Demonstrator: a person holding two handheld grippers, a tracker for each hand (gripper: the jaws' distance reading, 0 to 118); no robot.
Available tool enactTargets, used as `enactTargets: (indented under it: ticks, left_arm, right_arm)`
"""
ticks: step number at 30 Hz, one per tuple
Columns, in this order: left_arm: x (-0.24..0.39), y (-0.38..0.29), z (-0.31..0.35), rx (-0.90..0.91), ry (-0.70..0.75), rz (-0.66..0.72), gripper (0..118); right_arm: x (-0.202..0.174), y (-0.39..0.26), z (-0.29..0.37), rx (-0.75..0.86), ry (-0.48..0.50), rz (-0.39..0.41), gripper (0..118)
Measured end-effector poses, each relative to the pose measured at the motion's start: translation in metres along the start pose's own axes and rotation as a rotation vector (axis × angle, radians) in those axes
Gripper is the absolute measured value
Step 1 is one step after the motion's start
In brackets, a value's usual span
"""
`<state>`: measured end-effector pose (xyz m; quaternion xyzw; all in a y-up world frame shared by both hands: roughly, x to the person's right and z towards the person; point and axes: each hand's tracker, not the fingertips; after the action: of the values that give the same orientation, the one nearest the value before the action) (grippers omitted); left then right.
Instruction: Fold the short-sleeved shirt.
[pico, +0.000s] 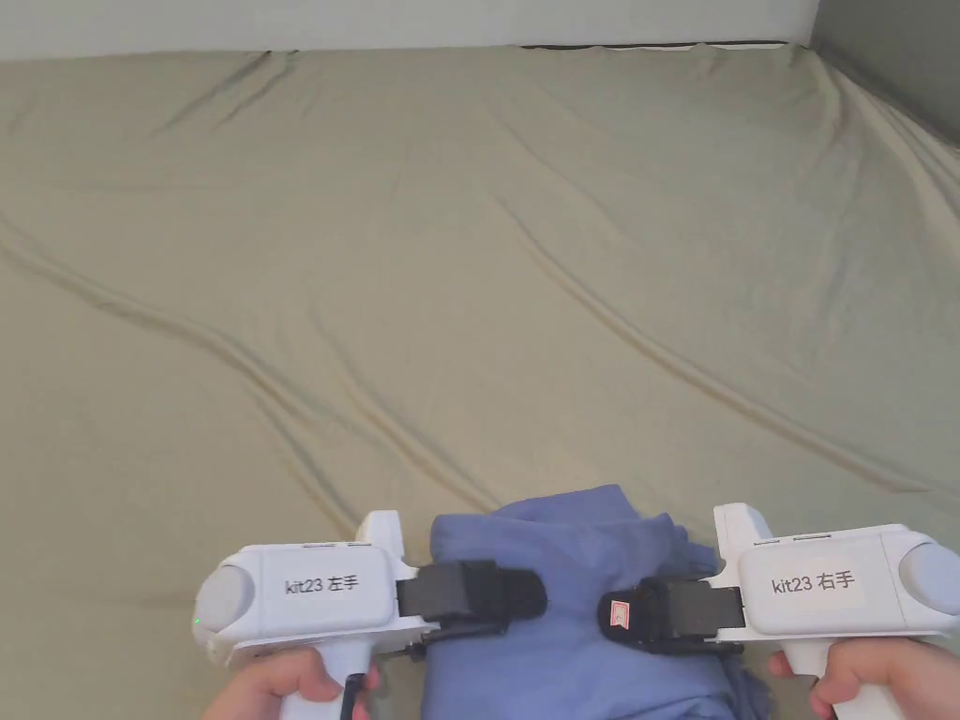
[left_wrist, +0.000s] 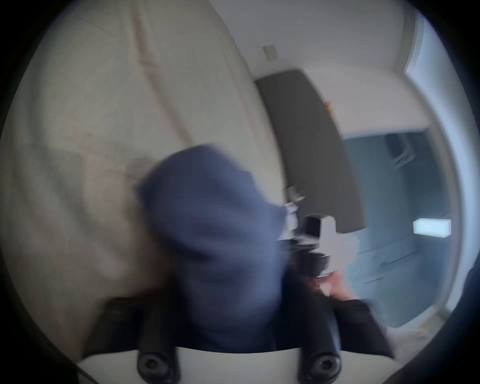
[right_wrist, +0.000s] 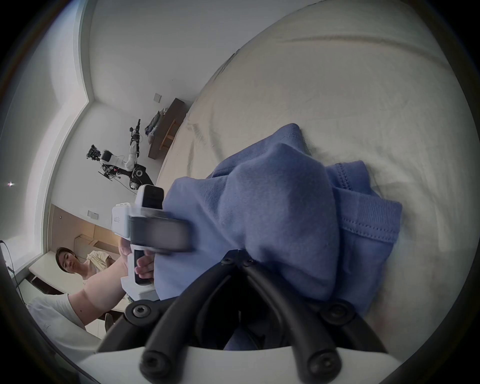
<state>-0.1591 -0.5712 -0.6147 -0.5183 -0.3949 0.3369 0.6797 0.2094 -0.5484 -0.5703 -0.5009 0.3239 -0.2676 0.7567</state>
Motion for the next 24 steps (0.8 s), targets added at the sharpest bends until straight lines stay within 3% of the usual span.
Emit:
enactTargets:
  ticks: [1,2,3,6,9,18,24]
  left_arm:
    - [-0.003,-0.001,-0.005,-0.011,0.091,-0.033,19]
    - [-0.006,0.003,-0.001,-0.002,-0.026,0.016,19]
    - [-0.005,0.008,0.005,-0.025,-0.052,0.040,19]
    - [0.013,0.009,0.018,-0.041,0.062,-0.070,19]
    - [0.033,0.013,0.048,-0.062,0.103,-0.130,19]
    - [0.009,0.054,0.245,-0.016,0.479,-0.127,19]
    - [-0.028,0.083,0.363,-0.038,0.936,-0.198,19]
  right_arm:
    - [-0.002,0.001,0.001,0.000,-0.007,0.003,0]
    - [-0.003,-0.001,0.002,-0.001,-0.016,0.010,0]
    - [-0.004,-0.003,0.006,0.013,-0.003,0.017,0]
    - [-0.017,-0.006,0.019,0.052,-0.045,0.104,0]
    - [-0.036,-0.009,0.036,0.101,0.009,0.099,0]
    - [-0.116,-0.017,0.050,0.145,0.114,0.201,0]
    - [-0.141,-0.034,0.034,0.122,0.108,0.226,0]
